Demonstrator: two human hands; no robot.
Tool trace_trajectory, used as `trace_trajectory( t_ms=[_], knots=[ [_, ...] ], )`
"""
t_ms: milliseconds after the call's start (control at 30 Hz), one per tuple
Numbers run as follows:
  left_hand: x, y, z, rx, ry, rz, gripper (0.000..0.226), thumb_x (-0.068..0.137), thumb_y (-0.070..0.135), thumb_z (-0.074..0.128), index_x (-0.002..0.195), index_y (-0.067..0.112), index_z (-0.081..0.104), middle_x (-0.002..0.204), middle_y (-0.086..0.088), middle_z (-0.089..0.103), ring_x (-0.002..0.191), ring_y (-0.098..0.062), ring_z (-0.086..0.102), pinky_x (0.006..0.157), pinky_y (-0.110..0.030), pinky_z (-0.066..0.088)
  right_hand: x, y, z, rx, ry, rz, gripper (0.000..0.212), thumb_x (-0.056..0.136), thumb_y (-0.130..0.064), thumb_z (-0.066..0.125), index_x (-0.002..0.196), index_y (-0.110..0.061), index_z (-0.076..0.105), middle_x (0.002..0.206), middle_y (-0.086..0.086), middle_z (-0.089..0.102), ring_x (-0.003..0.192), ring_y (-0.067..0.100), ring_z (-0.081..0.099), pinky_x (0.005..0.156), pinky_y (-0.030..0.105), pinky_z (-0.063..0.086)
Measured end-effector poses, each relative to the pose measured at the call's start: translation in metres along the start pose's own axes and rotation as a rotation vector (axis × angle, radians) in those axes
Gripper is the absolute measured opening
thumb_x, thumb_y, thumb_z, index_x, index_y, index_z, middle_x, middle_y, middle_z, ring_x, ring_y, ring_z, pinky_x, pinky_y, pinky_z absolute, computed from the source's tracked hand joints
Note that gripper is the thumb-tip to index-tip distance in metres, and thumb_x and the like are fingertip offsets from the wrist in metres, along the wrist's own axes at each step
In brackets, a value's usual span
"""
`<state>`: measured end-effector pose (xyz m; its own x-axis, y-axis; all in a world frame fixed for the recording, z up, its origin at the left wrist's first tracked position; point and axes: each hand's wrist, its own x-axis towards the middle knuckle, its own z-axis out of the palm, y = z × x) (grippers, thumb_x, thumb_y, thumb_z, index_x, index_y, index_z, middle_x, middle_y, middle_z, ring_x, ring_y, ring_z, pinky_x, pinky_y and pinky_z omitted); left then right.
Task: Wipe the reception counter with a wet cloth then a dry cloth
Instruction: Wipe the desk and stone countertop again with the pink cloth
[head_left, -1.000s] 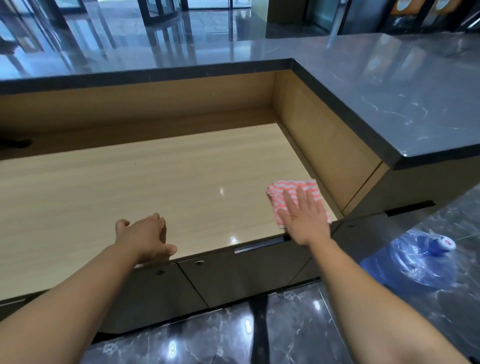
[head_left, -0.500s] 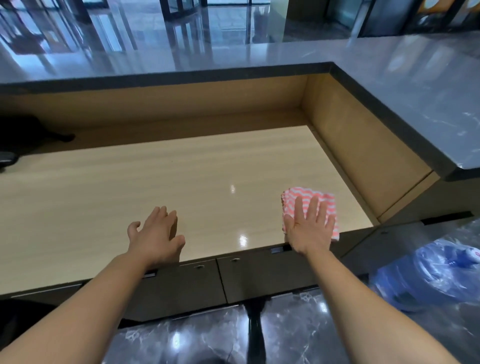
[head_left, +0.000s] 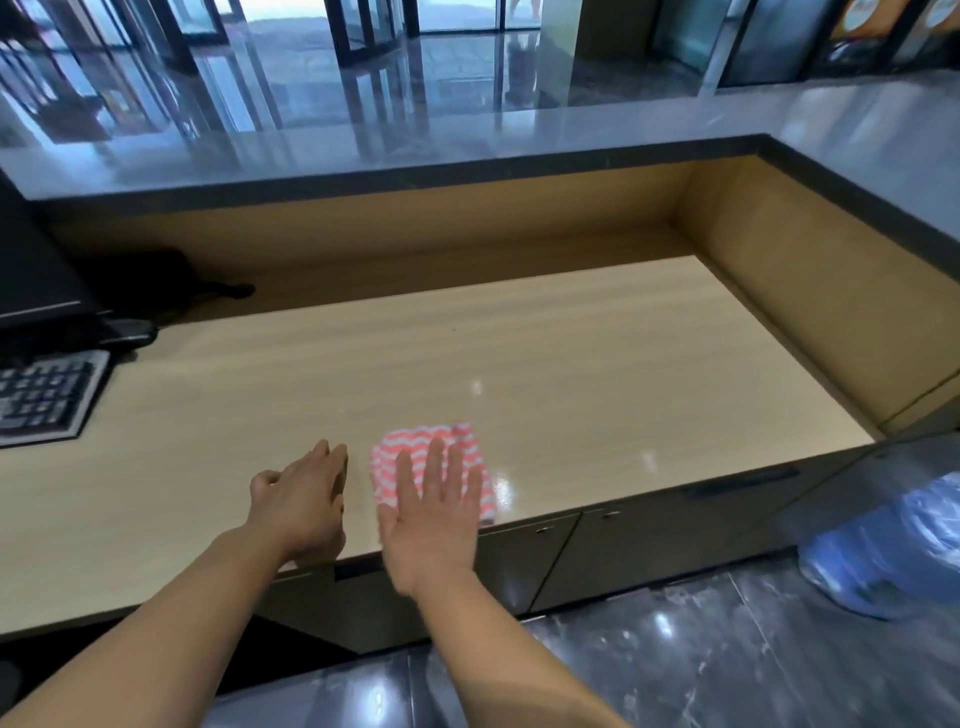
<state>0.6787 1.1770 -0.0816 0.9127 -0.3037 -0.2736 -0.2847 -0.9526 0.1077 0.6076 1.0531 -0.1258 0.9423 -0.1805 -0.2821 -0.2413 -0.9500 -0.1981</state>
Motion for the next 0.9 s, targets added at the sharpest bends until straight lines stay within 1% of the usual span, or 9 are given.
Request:
trace_trajectory(
  t_ms=[67,167,233,333,467,567,667,767,900],
  knots=[
    [0.004,-0.009,0.001,0.006,0.000,0.045,0.023,0.083,0.017,0.039,0.101,0.030,0.043,0.109,0.006,0.047,0.106,-0.014,0.054,0.079,-0.033,0.027,0.005,-0.011,0.000,-0.021,-0.026,-0.069,0.061,0.103,-0.049,0.010,0.151,-0.028,-0.020,0.154,0.009,-0.034,0.138,0.032,-0.038,0.108,0.049,-0.028],
    [0.011,-0.007,0.004,0.064,-0.033,0.089,0.036,0.090,0.019,0.041,0.124,0.027,0.042,0.129,0.005,0.047,0.122,-0.013,0.048,0.095,-0.038,0.024,0.014,0.009,-0.008,-0.044,-0.035,-0.145,0.059,0.102,-0.052,0.012,0.152,-0.034,-0.016,0.157,0.004,-0.031,0.137,0.022,-0.038,0.106,0.041,-0.030],
    [0.015,-0.002,0.002,0.124,-0.036,0.099,0.030,0.091,0.023,0.043,0.121,0.024,0.042,0.123,0.004,0.049,0.117,-0.015,0.051,0.100,-0.041,0.023,0.022,0.036,-0.016,-0.054,0.000,-0.126,0.059,0.102,-0.054,0.012,0.152,-0.035,-0.014,0.157,0.004,-0.029,0.139,0.021,-0.035,0.107,0.039,-0.028],
    [0.020,0.006,-0.004,0.257,-0.080,0.088,0.025,0.092,0.033,0.045,0.115,0.024,0.043,0.109,0.006,0.048,0.105,-0.016,0.054,0.102,-0.044,0.024,0.031,0.093,-0.030,-0.043,0.049,0.037,0.061,0.101,-0.055,0.013,0.152,-0.035,-0.013,0.159,0.005,-0.024,0.146,0.026,-0.024,0.113,0.043,-0.021],
    [0.025,0.008,-0.006,0.328,-0.126,0.081,0.031,0.092,0.038,0.045,0.121,0.025,0.043,0.103,0.006,0.046,0.104,-0.016,0.054,0.103,-0.044,0.024,0.028,0.178,-0.049,-0.011,0.054,0.291,0.062,0.101,-0.056,0.013,0.153,-0.035,-0.013,0.160,0.005,-0.024,0.147,0.028,-0.020,0.118,0.046,-0.011],
    [0.025,0.006,-0.005,0.341,-0.095,0.086,0.033,0.091,0.041,0.045,0.121,0.026,0.043,0.099,0.006,0.044,0.107,-0.017,0.053,0.103,-0.046,0.024,0.028,0.209,-0.059,0.019,0.037,0.401,0.062,0.101,-0.055,0.011,0.153,-0.033,-0.013,0.160,0.006,-0.024,0.147,0.029,-0.021,0.119,0.048,-0.009],
    [0.022,0.005,-0.005,0.324,-0.089,0.089,0.034,0.092,0.041,0.045,0.121,0.025,0.042,0.107,0.004,0.048,0.114,-0.019,0.048,0.103,-0.048,0.023,0.039,0.200,-0.059,0.085,0.032,0.508,0.063,0.101,-0.054,0.010,0.153,-0.031,-0.016,0.158,0.008,-0.027,0.146,0.030,-0.023,0.118,0.051,-0.010],
    [0.021,0.003,-0.004,0.297,-0.085,0.100,0.036,0.092,0.041,0.045,0.124,0.026,0.040,0.118,0.004,0.049,0.121,-0.020,0.043,0.105,-0.050,0.021,0.055,0.159,-0.053,0.109,0.068,0.571,0.065,0.101,-0.053,0.010,0.153,-0.026,-0.019,0.157,0.012,-0.029,0.145,0.034,-0.024,0.117,0.054,-0.010],
    [0.021,0.000,-0.003,0.253,-0.080,0.091,0.047,0.092,0.042,0.045,0.136,0.028,0.033,0.134,0.005,0.045,0.130,-0.020,0.037,0.107,-0.051,0.016,0.068,0.065,-0.034,0.054,0.109,0.390,0.062,0.102,-0.047,0.008,0.152,-0.023,-0.019,0.156,0.014,-0.027,0.145,0.037,-0.023,0.116,0.055,-0.014]
  ],
)
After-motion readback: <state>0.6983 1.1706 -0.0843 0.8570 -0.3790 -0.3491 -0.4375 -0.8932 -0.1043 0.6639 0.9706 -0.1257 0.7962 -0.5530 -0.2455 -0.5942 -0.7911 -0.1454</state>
